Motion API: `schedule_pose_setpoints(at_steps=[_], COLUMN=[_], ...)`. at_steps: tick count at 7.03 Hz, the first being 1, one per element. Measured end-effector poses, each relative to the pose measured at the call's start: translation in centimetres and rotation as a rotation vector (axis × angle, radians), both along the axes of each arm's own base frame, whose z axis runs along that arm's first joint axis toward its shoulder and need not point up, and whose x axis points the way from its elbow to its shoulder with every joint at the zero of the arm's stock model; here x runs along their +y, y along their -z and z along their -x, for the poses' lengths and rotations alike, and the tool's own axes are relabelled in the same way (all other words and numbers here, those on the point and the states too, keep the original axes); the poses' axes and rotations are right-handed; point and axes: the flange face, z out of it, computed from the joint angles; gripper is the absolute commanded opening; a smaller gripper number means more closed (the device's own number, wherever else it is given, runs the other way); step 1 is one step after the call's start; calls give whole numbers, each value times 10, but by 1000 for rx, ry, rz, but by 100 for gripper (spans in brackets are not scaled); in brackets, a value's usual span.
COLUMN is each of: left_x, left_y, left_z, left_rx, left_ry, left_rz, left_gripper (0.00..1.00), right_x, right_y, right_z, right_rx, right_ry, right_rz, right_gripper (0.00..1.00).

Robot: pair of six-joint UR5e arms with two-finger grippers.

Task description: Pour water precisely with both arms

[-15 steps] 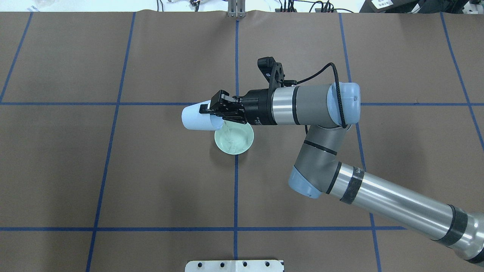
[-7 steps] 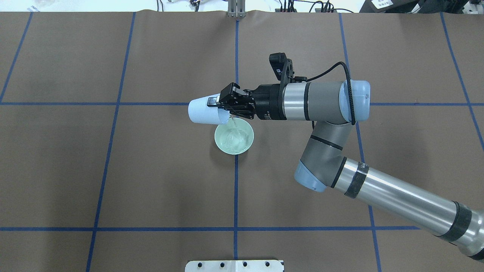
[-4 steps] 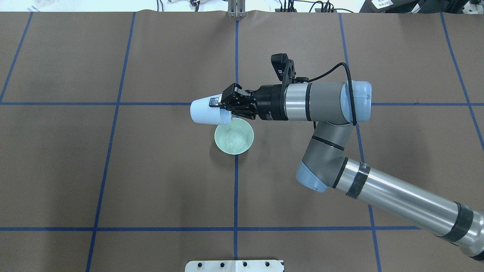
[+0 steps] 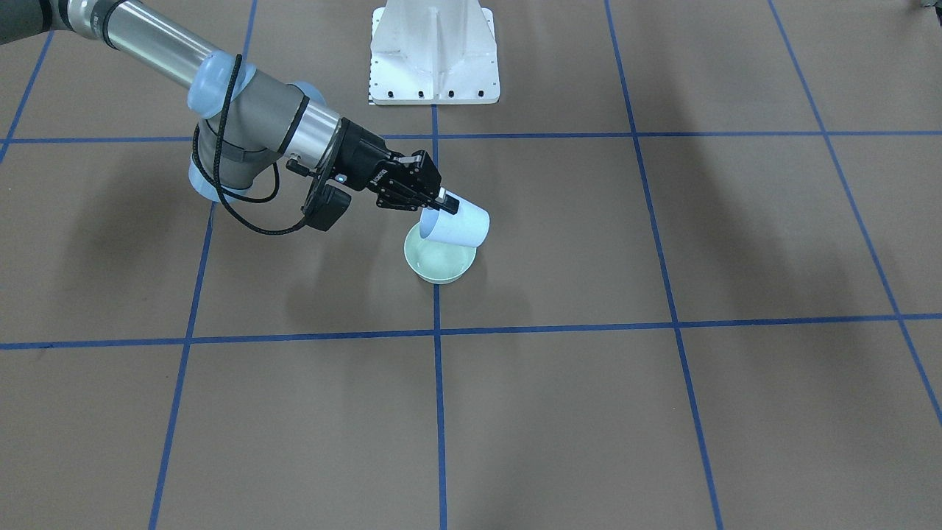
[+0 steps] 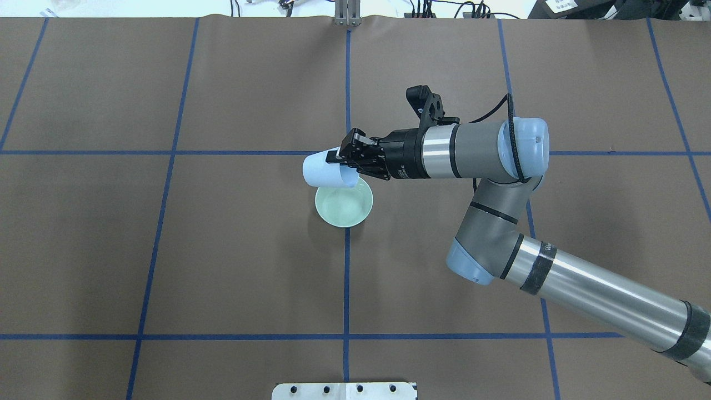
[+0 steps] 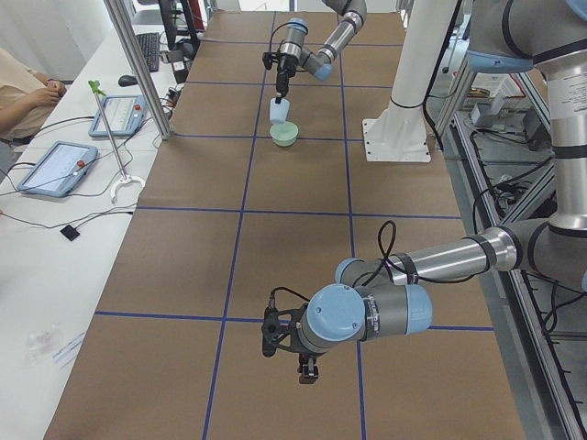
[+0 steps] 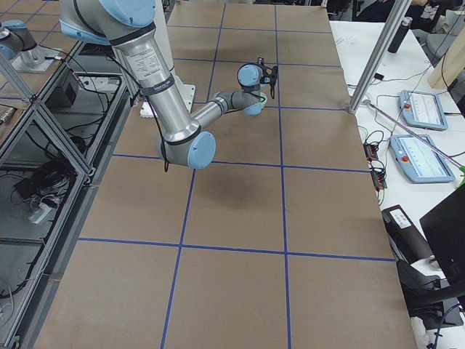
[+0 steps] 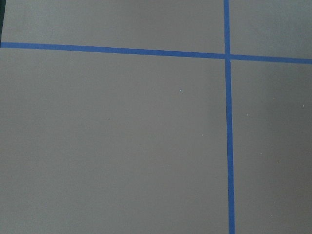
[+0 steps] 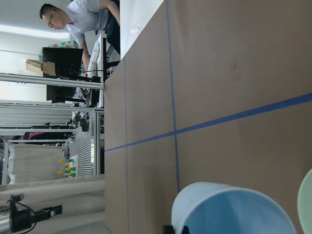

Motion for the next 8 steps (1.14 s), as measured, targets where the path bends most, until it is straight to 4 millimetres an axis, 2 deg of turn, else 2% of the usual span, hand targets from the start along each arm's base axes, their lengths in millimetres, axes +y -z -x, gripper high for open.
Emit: schedule_pose_setpoints(at_steps=[3, 4, 5, 6, 8], left_x=[2, 5, 7, 8, 7], left_y=[-2, -4, -5, -5, -2], left_z=[-1, -1, -2, -3, -3], left_rx=[2, 4, 6, 8, 10], left_ry=[0, 0, 0, 0, 0], left_rz=[5, 9, 11, 12, 9], left_gripper=[100, 100, 100, 100, 100], right_x=[11, 14, 11, 6, -1], right_y=[54, 63, 65, 57, 21], right_z=[-29, -41, -57, -79, -124], right_rx=[235, 348, 459, 554, 704], right_ry=[-9, -10, -14, -20, -1], right_rz=[41, 34, 19, -2, -66], right_gripper=[0, 0, 0, 0, 0])
